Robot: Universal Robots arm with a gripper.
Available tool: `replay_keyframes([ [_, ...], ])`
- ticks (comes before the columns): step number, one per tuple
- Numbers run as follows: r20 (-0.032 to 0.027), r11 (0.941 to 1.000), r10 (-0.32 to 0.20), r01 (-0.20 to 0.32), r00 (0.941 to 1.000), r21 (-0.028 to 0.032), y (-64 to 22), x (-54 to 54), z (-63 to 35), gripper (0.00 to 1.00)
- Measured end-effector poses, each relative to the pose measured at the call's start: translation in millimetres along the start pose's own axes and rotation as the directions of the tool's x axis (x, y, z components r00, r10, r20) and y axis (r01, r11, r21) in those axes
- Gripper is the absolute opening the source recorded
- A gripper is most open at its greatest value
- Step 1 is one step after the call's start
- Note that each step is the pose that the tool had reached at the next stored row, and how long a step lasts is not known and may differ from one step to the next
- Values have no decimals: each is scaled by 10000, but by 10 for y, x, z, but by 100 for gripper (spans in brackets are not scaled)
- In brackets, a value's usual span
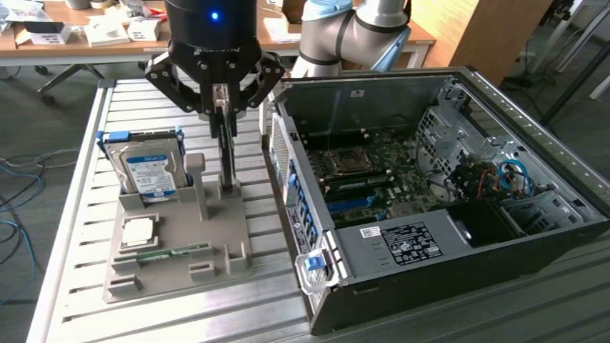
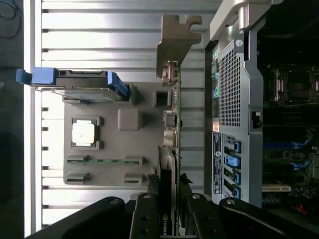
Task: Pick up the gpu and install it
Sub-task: 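Pick up the gpu and move the gpu toward the slot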
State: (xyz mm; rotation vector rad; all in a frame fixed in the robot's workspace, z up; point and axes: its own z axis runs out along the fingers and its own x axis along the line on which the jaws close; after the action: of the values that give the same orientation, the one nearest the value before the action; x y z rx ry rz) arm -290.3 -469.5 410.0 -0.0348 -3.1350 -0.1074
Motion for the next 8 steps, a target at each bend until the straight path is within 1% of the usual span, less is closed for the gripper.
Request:
replay_keyframes([
  [8, 0, 10000, 0, 0, 10000, -2, 13, 0, -191, 26],
])
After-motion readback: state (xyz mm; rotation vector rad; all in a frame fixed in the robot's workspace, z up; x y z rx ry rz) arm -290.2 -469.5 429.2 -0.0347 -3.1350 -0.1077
